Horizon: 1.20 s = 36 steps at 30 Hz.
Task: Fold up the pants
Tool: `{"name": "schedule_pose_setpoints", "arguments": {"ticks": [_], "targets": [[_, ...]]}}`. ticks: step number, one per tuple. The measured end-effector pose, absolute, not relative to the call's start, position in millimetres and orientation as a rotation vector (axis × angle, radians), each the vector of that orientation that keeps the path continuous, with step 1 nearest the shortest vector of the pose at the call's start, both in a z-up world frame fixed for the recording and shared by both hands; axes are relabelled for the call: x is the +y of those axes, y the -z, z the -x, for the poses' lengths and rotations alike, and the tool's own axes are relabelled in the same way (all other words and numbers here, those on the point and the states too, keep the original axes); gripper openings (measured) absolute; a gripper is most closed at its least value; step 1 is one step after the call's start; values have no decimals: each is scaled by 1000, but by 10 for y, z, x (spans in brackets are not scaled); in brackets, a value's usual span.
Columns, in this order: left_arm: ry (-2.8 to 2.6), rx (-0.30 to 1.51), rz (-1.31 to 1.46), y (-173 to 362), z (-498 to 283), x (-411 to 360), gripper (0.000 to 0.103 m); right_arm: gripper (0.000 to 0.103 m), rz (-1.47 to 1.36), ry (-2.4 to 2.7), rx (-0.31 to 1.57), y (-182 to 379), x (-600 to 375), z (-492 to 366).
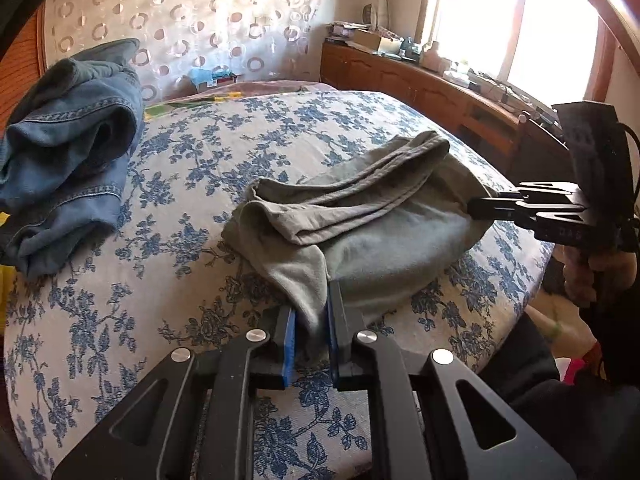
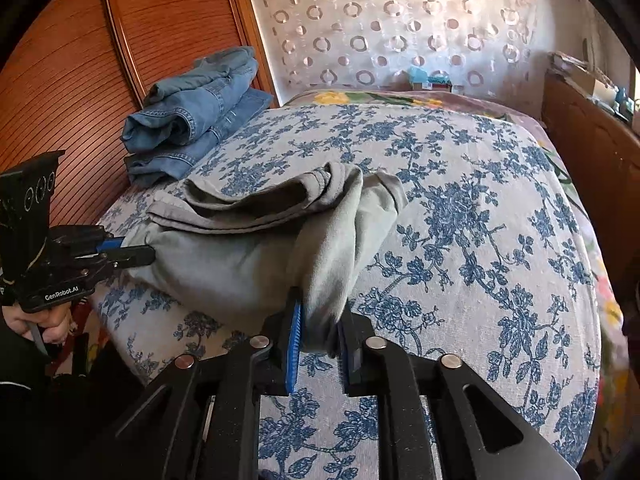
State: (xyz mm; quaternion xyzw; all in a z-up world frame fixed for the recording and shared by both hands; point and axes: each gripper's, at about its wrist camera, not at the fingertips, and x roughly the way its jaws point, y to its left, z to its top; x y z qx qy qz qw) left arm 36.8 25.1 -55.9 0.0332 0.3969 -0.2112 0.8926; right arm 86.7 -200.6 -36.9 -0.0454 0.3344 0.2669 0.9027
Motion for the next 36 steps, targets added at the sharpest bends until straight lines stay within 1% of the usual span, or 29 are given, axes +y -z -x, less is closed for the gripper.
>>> {"name": "schedule_pose_setpoints", "arguments": {"ticks": [3, 5, 7, 8, 9, 10, 12, 17, 22, 27, 36], "targets": [[435, 822, -63, 507, -360, 305, 16, 17, 101, -547, 673, 307, -2022, -836], [427, 815, -60, 472, -358, 347, 20, 19, 108, -537, 657, 265, -2045, -823], [402, 802, -62, 425, -371, 393, 35, 22, 111, -523, 637, 227, -2058, -803], [386, 795, -58, 401, -392, 424, 40, 25, 116, -516, 631, 219, -2062, -801], [379, 789, -52, 382, -418, 452, 48, 29, 120, -510, 623, 216, -2058, -800], [371, 786, -46, 359, -460, 484, 49, 30, 123, -506, 620, 214, -2049, -801], [358, 784, -50, 339, -539, 507, 49, 37, 120, -489, 619, 222, -2032, -818], [344, 794, -92, 367, -795, 464, 49, 38, 110, -486, 620, 246, -1979, -866], [339, 862, -164, 565, -1098, 348, 49, 38, 109, -486, 617, 239, -1962, -902], [355, 893, -207, 667, -1228, 229, 49, 38, 113, -481, 619, 248, -1969, -925], [321, 870, -149, 595, -1520, 223, 49, 38, 107, -475, 623, 282, -1985, -1008]]}}
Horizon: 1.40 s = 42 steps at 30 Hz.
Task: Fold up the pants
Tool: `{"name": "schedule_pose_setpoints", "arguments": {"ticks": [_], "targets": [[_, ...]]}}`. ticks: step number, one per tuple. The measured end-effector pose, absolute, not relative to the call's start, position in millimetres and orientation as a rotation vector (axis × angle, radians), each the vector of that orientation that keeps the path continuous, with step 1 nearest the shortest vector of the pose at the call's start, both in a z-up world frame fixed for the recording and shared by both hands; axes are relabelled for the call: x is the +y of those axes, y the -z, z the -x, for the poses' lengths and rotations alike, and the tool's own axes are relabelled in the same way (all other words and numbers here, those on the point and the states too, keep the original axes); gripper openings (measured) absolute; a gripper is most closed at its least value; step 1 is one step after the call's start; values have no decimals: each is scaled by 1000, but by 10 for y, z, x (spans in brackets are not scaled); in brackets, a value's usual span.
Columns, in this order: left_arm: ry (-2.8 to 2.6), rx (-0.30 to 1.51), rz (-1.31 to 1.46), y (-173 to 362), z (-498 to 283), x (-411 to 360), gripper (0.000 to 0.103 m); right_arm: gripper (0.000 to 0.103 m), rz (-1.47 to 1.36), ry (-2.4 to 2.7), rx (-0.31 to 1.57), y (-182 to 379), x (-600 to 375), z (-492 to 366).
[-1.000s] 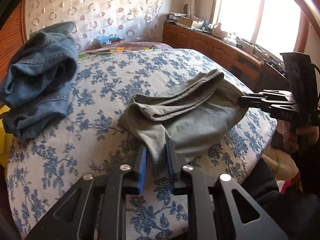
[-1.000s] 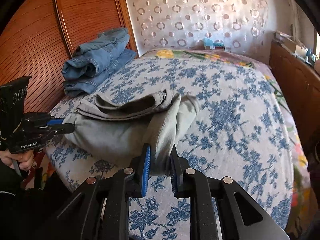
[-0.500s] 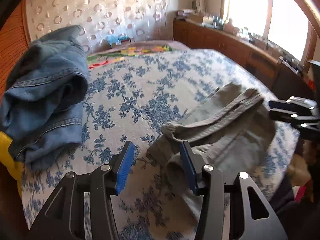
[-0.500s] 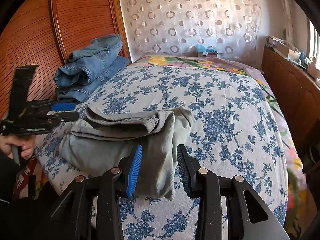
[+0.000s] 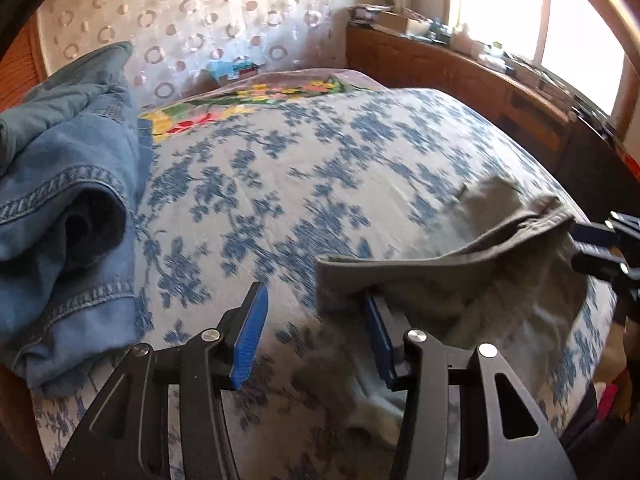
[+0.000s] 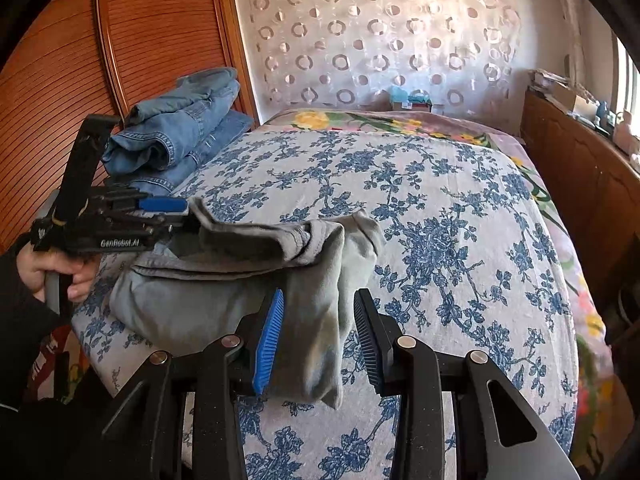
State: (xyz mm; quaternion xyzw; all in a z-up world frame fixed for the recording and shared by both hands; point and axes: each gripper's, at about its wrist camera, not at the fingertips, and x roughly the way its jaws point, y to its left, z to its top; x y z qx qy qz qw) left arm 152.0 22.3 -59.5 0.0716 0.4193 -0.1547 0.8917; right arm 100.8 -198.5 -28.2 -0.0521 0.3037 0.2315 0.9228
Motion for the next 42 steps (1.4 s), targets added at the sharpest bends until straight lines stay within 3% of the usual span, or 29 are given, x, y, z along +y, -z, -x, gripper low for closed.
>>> {"name": "schedule_pose_setpoints", "arguments": {"ticks": [23, 42], "targets": [[333, 812, -72, 444, -933, 574, 56, 39, 201, -420, 660, 359, -1656, -1737], [373, 793, -109, 392, -725, 412, 56, 43, 144, -429, 661, 406, -1775, -1601]]}}
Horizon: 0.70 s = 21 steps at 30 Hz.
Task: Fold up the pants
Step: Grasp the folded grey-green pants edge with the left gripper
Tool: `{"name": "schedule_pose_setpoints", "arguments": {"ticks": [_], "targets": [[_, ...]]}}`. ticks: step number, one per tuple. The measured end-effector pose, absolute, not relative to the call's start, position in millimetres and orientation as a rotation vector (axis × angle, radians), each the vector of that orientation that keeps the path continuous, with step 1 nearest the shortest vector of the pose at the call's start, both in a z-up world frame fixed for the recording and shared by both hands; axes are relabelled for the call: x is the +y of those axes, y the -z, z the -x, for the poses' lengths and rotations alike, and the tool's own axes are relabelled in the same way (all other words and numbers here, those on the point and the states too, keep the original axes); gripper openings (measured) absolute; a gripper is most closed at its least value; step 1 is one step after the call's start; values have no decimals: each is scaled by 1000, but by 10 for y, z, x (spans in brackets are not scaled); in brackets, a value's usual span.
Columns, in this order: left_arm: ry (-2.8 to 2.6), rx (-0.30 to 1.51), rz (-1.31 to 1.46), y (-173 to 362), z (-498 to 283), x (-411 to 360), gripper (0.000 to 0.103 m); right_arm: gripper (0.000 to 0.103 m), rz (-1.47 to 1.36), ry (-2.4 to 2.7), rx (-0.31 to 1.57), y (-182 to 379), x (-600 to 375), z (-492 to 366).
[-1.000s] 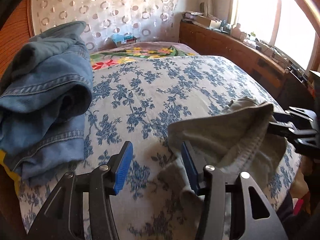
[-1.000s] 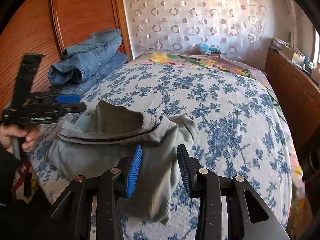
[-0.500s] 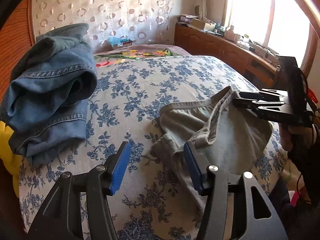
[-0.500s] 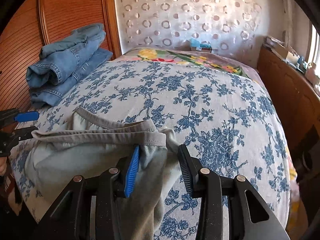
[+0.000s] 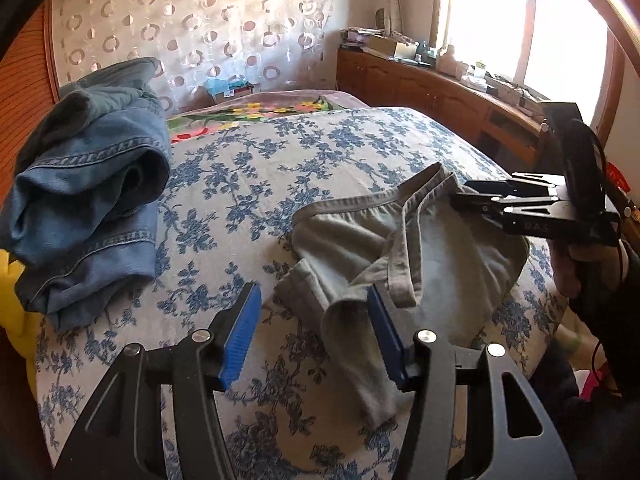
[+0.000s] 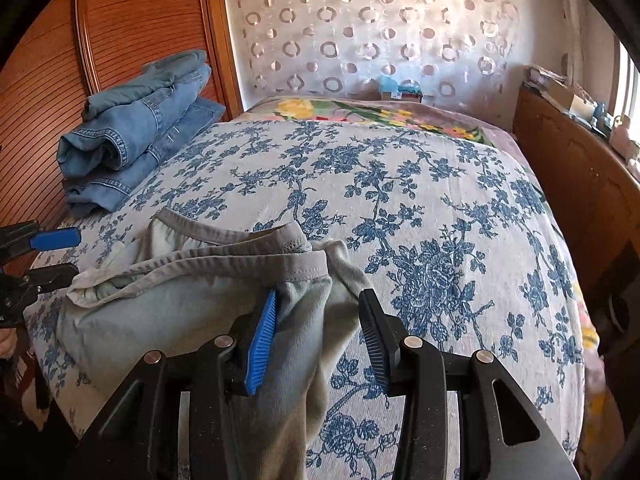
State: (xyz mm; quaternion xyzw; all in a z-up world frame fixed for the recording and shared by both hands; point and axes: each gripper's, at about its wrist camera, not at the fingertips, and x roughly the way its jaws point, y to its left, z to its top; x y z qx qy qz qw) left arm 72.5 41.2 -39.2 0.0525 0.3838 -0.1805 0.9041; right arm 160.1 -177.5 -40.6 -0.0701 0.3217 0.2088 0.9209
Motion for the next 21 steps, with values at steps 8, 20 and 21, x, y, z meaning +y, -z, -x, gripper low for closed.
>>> {"name": "schedule_pose_setpoints", "arguments": {"ticks": [8, 20, 21], "targets": [[401, 813, -98, 476, -664, 418, 56, 43, 136, -434, 662, 411, -1818, -1511], [475, 795, -177, 531, -1055, 130, 26, 43, 130, -442, 662, 390, -1879, -1421], [491, 794, -164, 523, -1073, 129, 14, 43, 128, -444, 664, 394, -1884, -1414]]}}
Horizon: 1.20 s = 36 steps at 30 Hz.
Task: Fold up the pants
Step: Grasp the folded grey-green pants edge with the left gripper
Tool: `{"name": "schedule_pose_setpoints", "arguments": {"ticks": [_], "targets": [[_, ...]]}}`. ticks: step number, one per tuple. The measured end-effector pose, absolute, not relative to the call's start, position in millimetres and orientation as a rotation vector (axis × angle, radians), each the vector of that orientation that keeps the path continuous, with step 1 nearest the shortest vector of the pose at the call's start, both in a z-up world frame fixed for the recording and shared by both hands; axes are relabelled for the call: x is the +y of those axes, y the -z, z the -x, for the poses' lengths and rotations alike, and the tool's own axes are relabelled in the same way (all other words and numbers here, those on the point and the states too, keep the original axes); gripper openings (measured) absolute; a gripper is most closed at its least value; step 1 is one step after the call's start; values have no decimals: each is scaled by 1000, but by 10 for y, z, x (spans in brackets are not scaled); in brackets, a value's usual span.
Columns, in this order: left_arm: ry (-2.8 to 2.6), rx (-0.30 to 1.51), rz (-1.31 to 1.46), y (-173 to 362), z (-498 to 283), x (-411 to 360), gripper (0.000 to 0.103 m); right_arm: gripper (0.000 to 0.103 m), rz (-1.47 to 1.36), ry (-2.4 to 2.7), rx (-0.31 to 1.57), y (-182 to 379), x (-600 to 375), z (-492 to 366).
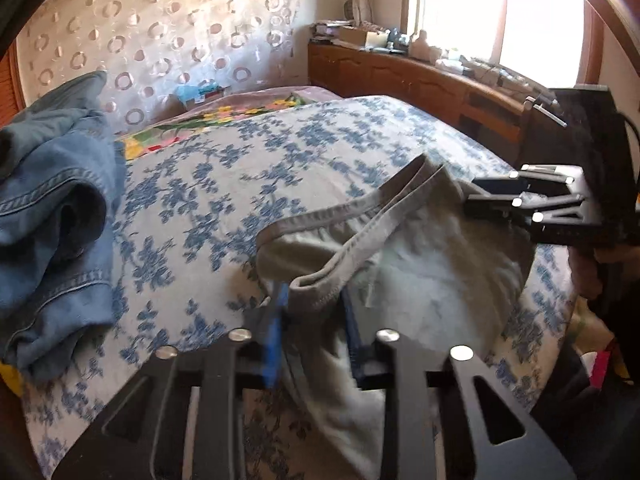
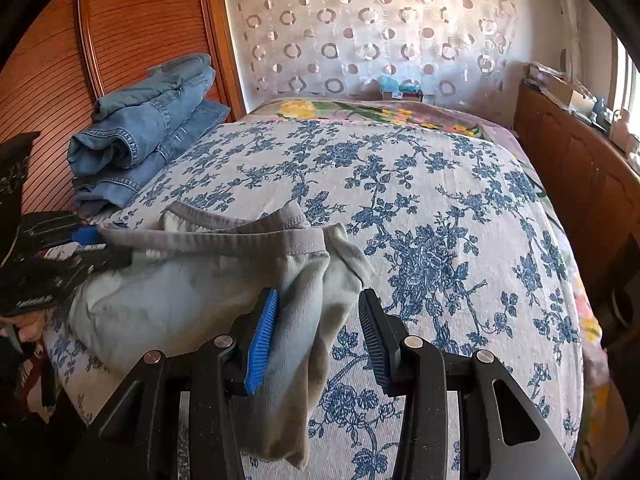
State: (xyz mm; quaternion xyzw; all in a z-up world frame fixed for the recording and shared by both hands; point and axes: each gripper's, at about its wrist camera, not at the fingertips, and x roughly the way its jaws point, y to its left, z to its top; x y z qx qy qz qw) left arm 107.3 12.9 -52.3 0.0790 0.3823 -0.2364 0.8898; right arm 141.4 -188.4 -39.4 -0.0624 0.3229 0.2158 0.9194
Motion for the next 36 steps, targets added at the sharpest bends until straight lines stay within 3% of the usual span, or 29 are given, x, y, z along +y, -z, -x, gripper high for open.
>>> {"name": "schedule_pose_setpoints", "arguments": {"ticks": [3, 14, 17, 21, 24, 36], "targets": [[497, 768, -136, 434, -1133, 134, 9, 43, 124, -445, 667, 411, -1901, -1404], [408, 809, -125, 466, -1512, 152, 10, 44, 99, -437, 677, 471, -1919, -1432], [398, 842, -134, 553, -1509, 156, 20, 44, 104, -435, 673, 470, -1913, -1419], [372, 824, -138, 549, -1412, 212, 55, 44, 107, -435, 658, 429, -1915, -1413], [376, 813, -125, 524, -1345, 252, 72, 44, 110, -444, 642, 361, -1901, -1434], [356, 848, -126, 669, -1340, 217, 74, 44, 196, -375, 651, 333, -1706, -1885]]}}
